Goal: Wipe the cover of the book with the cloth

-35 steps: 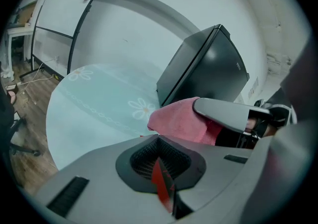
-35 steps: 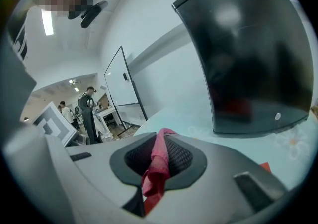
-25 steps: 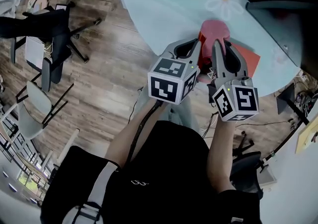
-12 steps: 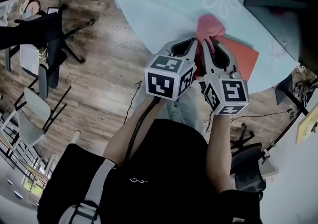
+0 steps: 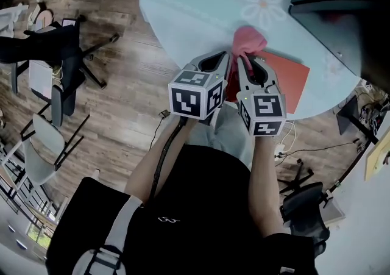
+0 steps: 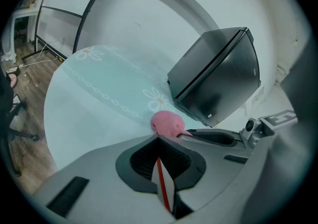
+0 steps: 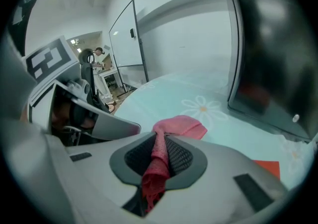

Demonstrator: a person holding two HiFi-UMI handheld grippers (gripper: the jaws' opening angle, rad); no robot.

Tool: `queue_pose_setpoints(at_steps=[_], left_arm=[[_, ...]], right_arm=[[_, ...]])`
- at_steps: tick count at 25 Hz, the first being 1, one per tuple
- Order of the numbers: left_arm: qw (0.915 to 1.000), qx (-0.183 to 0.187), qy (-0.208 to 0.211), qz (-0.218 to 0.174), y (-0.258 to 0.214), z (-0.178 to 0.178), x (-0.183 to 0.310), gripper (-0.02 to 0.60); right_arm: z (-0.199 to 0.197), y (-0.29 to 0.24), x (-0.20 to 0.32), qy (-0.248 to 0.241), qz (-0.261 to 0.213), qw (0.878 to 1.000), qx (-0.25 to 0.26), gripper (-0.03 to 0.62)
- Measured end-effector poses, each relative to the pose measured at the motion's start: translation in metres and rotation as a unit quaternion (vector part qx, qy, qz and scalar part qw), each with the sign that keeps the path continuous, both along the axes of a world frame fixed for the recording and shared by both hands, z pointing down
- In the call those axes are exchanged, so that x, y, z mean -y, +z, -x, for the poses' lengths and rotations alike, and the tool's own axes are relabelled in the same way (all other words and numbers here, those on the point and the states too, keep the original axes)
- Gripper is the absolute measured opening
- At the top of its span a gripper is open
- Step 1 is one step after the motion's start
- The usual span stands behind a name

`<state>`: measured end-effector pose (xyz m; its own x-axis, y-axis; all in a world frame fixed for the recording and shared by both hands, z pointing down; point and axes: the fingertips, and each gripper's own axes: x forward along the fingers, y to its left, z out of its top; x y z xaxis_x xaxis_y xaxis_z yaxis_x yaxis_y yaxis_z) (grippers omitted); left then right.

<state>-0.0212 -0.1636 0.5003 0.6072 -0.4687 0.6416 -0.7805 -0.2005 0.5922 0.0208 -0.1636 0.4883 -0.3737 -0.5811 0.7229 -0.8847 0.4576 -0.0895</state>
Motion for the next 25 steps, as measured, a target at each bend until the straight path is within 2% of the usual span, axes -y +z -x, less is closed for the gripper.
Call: queue_pose_setpoints(at_steps=[5,12,17,25], left_arm=[[1.0,0.006,0.003,-0.003,0.001,-0.007,-0.007,0.015],[0.9996,0.015,0.021,-0.01,-0.002,-0.03,-0.016,0.015],[0.9995,0.019,0.023,-0.01,-0.006,-0.043,-0.018,0.015],[0.9995,0.025,0.021,-0.001,0.001,-0.059,-0.02,0.015]], right_arm=[[-0.005,0.005,-0.001,-0.011,-0.006,1.0,-0.016,0.052],[-0.026,0.01,-0.005,0.001,-0.004,1.0,-0.014,0.054],[-0.045,0.011,-0.008,0.007,-0.001,1.0,-0.015,0.052],[-0.056,0.012,-0.007,0.001,-0.002,1.0,-0.009,0.052]])
